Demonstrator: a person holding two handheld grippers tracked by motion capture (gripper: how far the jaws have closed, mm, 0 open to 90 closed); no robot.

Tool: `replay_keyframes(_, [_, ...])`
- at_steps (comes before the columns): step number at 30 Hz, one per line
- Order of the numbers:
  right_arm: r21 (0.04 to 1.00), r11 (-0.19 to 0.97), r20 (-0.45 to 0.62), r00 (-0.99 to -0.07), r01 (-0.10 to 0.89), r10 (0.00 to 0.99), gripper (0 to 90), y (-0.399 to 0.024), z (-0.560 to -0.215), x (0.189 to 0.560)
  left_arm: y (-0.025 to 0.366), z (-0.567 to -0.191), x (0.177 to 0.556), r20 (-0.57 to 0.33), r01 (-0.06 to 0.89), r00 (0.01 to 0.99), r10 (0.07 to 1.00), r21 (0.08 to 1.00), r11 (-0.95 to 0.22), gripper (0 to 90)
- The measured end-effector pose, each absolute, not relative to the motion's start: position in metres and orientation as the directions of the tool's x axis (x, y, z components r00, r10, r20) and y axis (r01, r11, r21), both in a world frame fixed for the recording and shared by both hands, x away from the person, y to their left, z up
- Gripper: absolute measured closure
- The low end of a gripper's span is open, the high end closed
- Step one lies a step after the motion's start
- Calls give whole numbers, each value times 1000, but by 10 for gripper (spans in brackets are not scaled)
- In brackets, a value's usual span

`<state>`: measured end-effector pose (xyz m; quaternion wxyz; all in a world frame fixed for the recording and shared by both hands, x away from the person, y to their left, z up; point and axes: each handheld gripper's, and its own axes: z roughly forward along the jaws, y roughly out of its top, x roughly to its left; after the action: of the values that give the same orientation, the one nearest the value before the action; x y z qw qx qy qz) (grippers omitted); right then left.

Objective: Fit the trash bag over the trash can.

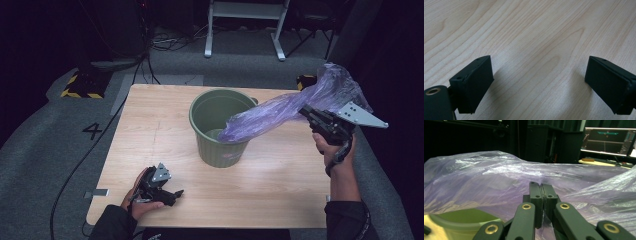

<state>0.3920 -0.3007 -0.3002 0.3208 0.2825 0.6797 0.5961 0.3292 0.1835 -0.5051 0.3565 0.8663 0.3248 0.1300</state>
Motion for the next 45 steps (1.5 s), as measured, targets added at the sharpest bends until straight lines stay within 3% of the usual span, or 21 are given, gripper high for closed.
replay_keyframes(16, [977,214,-155,-612,23,776,894,-279,-306,411,179,-502,332,3,474,760,650,681,-558,60])
replay_keyframes(20, [974,225,-163,-615,24,772,892,-275,-309,412,178,-500,333,8,454,777,630,685,-569,158])
replay_keyframes(25, [970,240,-168,-615,36,770,891,-271,-313,414,180,-498,336,31,462,758,651,680,-570,156])
replay_keyframes(30, [964,263,-184,-616,40,766,889,-266,-314,416,180,-487,339,18,463,751,660,698,-546,161])
replay_keyframes(40, [952,300,-202,-625,54,754,879,-254,-322,421,171,-445,338,44,372,749,661,798,-474,160])
replay_keyframes(45, [946,319,-214,-629,57,747,886,-248,-325,423,168,-435,338,76,342,749,658,807,-482,160])
